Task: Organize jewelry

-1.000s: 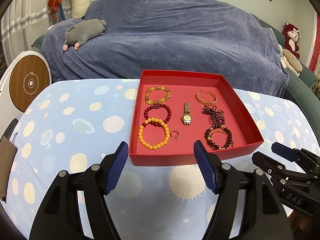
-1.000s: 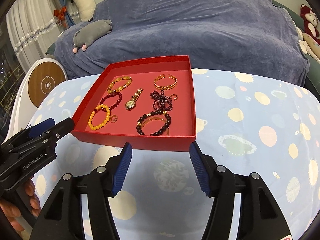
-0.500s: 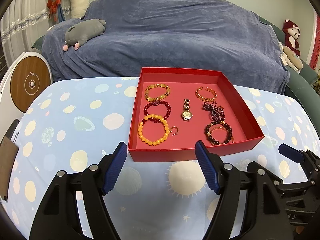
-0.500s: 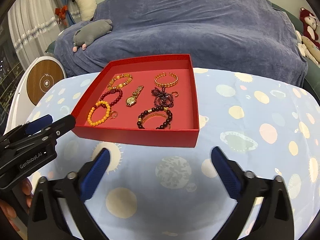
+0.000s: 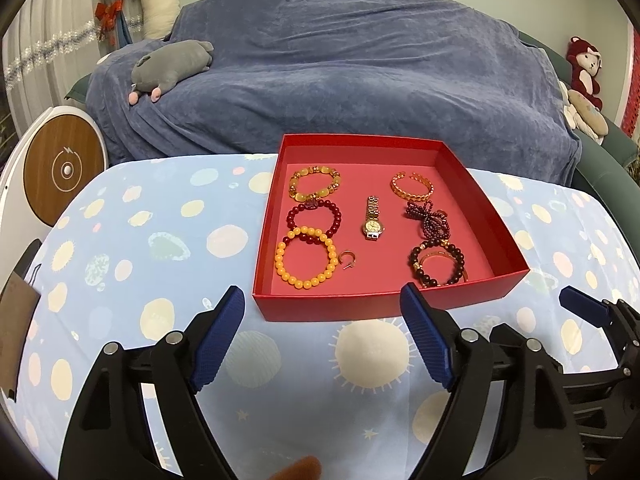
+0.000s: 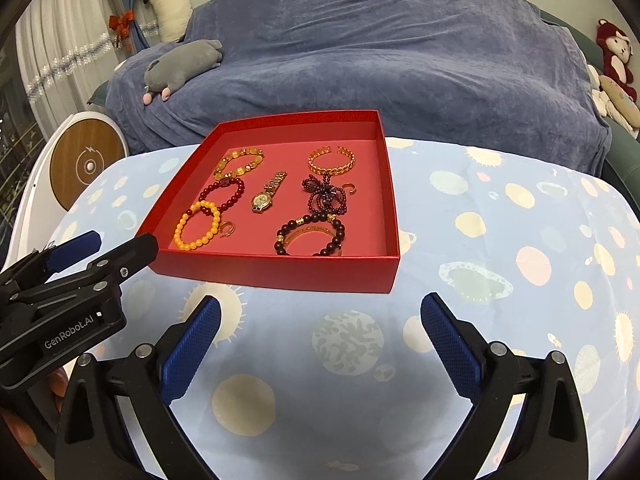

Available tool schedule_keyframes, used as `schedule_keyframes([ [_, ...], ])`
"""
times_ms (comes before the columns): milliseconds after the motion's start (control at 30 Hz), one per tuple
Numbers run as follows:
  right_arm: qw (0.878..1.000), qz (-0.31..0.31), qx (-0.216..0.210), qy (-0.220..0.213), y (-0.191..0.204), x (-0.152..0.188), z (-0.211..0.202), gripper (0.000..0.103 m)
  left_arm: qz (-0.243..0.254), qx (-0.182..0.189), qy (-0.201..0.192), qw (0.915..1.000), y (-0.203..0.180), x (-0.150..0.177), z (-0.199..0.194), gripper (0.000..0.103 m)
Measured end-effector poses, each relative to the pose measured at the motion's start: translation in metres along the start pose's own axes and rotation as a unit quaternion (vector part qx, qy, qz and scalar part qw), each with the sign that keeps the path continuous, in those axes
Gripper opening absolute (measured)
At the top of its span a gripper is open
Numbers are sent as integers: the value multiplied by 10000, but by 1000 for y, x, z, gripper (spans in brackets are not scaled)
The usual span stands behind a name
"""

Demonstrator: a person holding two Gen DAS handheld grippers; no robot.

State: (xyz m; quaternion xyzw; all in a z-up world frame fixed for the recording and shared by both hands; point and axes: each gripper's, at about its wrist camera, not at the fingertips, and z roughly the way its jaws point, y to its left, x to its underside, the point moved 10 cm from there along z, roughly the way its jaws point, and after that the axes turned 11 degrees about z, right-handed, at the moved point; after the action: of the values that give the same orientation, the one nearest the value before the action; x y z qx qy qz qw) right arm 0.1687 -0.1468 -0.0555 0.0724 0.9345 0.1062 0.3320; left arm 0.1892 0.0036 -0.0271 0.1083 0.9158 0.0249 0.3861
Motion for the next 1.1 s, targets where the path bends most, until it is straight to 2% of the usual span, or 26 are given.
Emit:
schedule_keyframes([
  [167, 10000, 61, 6, -42, 1, 0, -1, 96, -94, -96, -32, 9999, 3, 0, -2, 85],
  [567, 9999, -42, 120, -64, -1, 0, -2, 96, -27, -14, -14, 10000, -1, 0, -1, 85],
  [1100, 9996, 21, 189, -219, -6, -6, -7, 96, -79, -159, 17, 9998, 5, 1, 0, 85],
])
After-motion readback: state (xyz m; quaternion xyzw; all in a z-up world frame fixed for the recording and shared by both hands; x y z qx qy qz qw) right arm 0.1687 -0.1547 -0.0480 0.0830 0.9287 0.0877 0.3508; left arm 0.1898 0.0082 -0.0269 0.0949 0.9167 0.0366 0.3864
